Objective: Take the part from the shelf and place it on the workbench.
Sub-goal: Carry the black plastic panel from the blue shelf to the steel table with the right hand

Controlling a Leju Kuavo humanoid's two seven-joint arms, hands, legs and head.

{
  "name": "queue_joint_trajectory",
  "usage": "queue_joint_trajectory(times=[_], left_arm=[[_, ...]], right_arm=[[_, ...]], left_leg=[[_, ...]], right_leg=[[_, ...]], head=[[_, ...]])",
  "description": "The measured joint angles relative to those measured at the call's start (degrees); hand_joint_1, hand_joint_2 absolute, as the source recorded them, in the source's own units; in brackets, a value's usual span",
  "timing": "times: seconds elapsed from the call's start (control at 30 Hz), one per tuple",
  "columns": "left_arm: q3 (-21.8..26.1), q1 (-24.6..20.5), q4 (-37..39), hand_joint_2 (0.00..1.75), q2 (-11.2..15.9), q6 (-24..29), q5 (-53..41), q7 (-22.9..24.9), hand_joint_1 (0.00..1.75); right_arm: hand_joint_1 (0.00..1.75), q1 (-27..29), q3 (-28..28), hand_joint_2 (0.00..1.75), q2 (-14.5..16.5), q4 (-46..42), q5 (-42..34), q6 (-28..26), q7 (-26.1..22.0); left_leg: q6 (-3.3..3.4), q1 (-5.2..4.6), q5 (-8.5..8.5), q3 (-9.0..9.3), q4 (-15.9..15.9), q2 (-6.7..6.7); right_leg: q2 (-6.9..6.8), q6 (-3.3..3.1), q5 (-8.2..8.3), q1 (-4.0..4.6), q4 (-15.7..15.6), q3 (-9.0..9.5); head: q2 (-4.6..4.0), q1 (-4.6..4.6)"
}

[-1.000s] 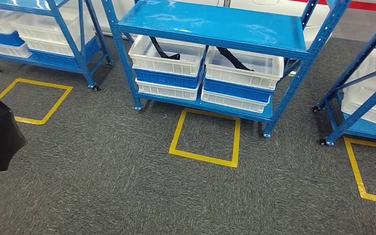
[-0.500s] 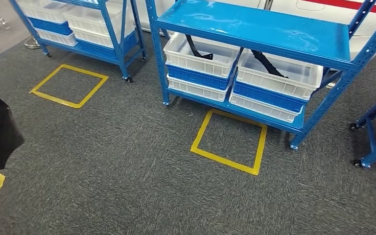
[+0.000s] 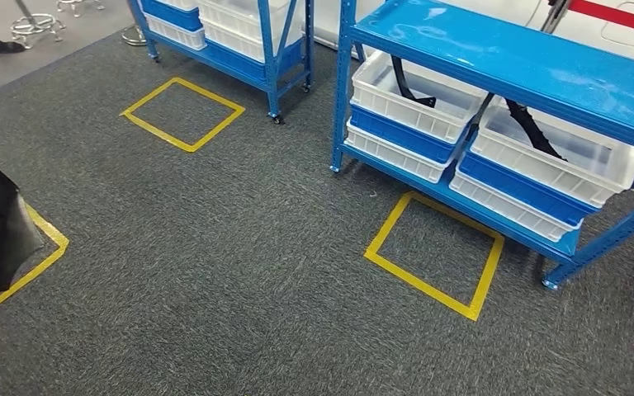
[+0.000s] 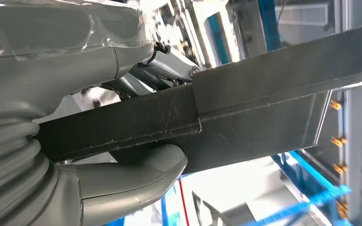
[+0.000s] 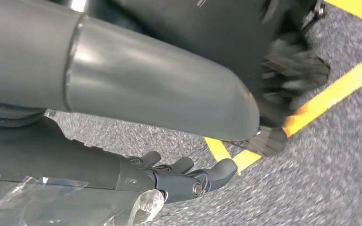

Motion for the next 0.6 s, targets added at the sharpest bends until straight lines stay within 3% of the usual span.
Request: queue_joint_trajectory(times=[0.07,0.1,0.13,0.17,0.23,0.3,0.4,0.43,0.5,0.53,0.6], left_arm=[[-0.06,0.21,0.0,1.75,0.0,0.07,-0.75,0.0,1.75],[-0.08,0.29,0.0,1.75,0.0,0.08,-0.92,0.02,1.75],[-0.09,0.33,0.0,1.75,0.0,0.09,-0.96,0.03,1.75],[-0.1,0.33,0.0,1.75,0.0,0.09,-0.91,0.05,1.75],[-0.11,0.29,0.0,1.75,-0.01,0.09,-0.71,0.07,1.75],[-0.14,0.22,0.0,1.75,-0.02,0.08,-0.47,0.07,1.75],[-0.2,0.27,0.0,1.75,0.02,-0.1,0.19,0.13,1.75],[-0.2,0.29,0.0,1.75,0.06,-0.19,0.42,0.15,1.75],[-0.26,0.14,0.01,1.75,0.2,-0.3,0.73,0.2,1.75],[-0.32,0.08,0.02,1.75,0.25,-0.29,0.89,0.26,1.75],[-0.52,0.1,0.04,1.75,0.28,-0.34,1.21,0.6,1.75]], right_arm=[[0.0,0.2,0.01,0.0,0.0,0.0,0.01,-0.04,-0.01],[0.0,0.24,0.01,0.0,0.0,0.0,0.01,-0.02,-0.02],[0.0,0.24,0.01,0.0,0.0,0.0,0.01,0.01,-0.03],[0.0,0.22,0.01,0.0,0.0,0.0,0.01,0.03,-0.08],[0.0,0.19,0.0,0.0,-0.08,0.02,0.01,0.07,-0.16],[0.0,0.13,0.0,0.0,-0.15,0.03,0.01,0.12,-0.21],[0.0,-0.39,0.0,0.0,-0.04,0.02,0.04,0.21,-0.31],[0.0,-0.54,0.0,0.0,0.02,0.03,0.08,0.2,-0.33],[0.0,-0.59,0.0,0.0,0.12,0.04,0.2,0.15,-0.27],[0.0,-0.53,0.0,0.0,0.13,0.04,0.28,0.14,-0.22],[0.0,-0.36,0.0,0.0,0.16,0.04,0.38,0.16,-0.1]], left_leg=[[0.19,-0.23,0.0,-0.03,0.01,-1.6],[0.21,-0.35,0.0,-0.01,0.02,-2.51],[0.21,-0.43,0.0,0.05,0.02,-3.44],[0.21,-0.46,-0.01,0.14,0.02,-4.37],[0.09,-0.42,-0.02,0.14,0.08,-5.95],[-0.22,-0.44,0.0,-0.13,0.19,-7.04],[-1.25,-0.04,0.39,-0.66,-0.08,-8.88],[-1.56,-0.01,0.23,-0.94,0.19,-8.35],[-1.93,-0.18,-2.01,-2.84,4.04,-5.03],[-2.07,-0.3,-4.04,-4.65,7.98,-2.9],[-2.41,-0.31,-7.43,-8.53,16.31,-1.3]], right_leg=[[1.35,-0.21,-2.78,0.14,8.06,-4.21],[1.52,-0.39,-2.45,0.16,9.36,-5.19],[1.68,-0.62,-0.94,0.17,8.15,-5.03],[2.2,-0.93,1.4,0.17,4.75,-3.81],[5.74,-1.56,5.7,0.14,-3.71,-0.5],[8.37,-1.76,7.21,0.17,-7.75,1.01],[6.35,-1.89,7.33,0.47,-8.0,1.04],[5.52,-2.17,7.48,0.43,-8.17,1.13],[3.73,-2.88,7.75,0.28,-8.57,1.28],[2.91,-3.1,7.74,0.44,-8.6,1.31],[1.22,-3.36,7.63,0.67,-8.59,1.28]], head=[[0.0,0.01],[0.0,0.01],[0.0,0.01],[0.0,0.01],[0.0,-0.01],[0.0,0.01],[0.0,-0.01],[0.0,-0.08],[0.0,-0.23],[0.0,-0.31],[0.0,-0.36]])
